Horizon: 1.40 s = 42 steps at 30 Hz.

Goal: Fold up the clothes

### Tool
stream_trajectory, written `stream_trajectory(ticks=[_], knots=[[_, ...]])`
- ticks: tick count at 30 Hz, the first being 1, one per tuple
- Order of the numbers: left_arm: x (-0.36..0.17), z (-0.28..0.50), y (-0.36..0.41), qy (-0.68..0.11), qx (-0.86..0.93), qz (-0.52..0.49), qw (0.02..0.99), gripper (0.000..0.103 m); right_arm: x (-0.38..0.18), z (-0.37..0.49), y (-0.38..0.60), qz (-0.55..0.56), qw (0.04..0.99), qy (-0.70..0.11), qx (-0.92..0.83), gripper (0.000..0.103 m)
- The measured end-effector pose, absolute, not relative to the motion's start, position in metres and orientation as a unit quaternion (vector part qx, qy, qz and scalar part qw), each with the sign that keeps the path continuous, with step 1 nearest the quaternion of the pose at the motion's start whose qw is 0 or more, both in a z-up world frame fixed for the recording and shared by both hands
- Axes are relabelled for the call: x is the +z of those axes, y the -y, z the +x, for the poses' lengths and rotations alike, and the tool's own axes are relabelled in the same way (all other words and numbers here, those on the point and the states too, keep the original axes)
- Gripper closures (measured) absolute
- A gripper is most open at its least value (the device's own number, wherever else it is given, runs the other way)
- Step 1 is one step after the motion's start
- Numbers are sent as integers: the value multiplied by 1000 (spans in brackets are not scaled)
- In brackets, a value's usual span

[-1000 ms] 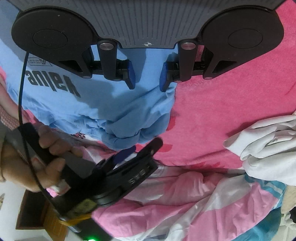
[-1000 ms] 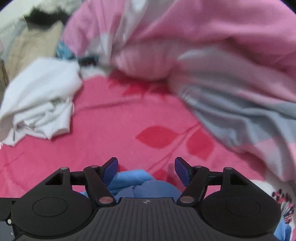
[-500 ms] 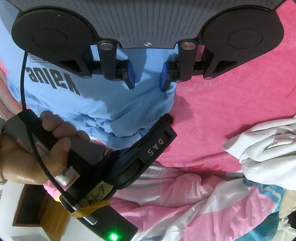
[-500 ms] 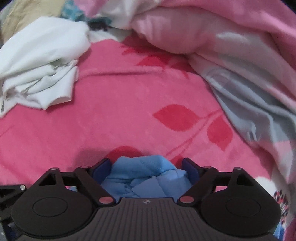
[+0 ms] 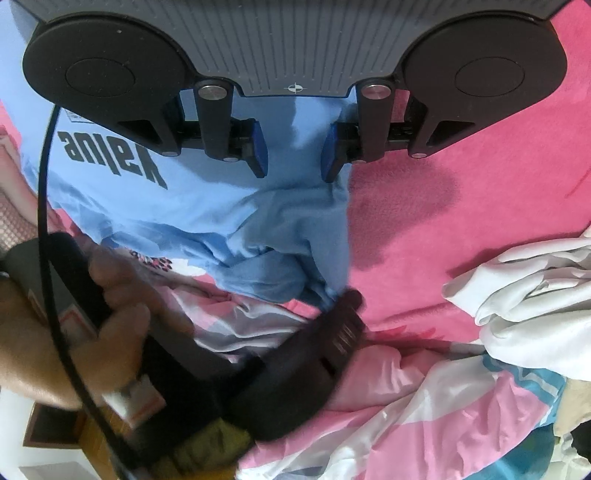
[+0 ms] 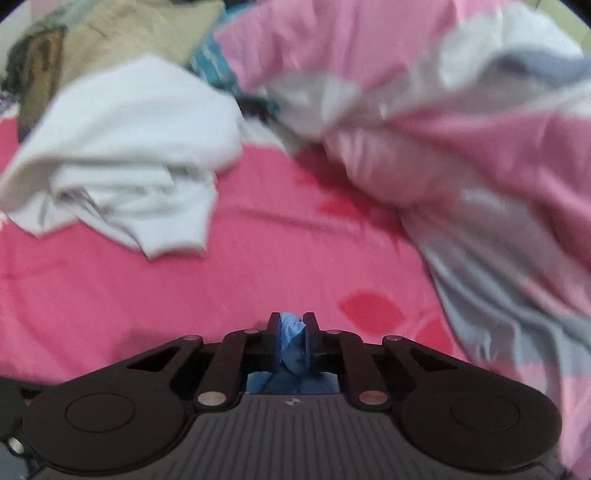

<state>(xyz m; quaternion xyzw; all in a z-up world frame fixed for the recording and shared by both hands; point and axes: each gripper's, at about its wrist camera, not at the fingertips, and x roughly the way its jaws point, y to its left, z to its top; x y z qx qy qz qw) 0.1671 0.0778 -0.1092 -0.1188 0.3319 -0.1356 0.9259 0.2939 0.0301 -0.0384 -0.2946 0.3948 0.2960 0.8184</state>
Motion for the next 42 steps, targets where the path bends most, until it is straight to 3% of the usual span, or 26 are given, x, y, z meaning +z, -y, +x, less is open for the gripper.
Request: stream_trajectory(ticks=[19, 29, 34, 37, 39, 40, 42], knots=[[-107, 166, -78, -339, -138, -131, 922, 70, -15, 288, -76, -227, 833, -295, 410, 92], [-106, 167, -81, -331, -130, -141, 924, 70, 41, 298, 12, -79, 888, -282, 354, 88], [-105, 169, -85, -324, -115, -147, 928, 70, 31, 288, 48, -84, 879, -327, 336, 81], [-106, 170, -86, -324, -107, -148, 928, 70, 7, 281, 39, -148, 860, -354, 335, 79], [-107, 171, -85, -327, -106, -147, 927, 70, -11, 278, 26, -201, 844, -368, 334, 71], [-106, 171, -86, -328, -107, -148, 927, 70, -20, 277, 20, -225, 837, -372, 332, 60], [-106, 172, -88, -331, -107, -153, 925, 70, -29, 285, 15, -237, 838, -369, 324, 57]])
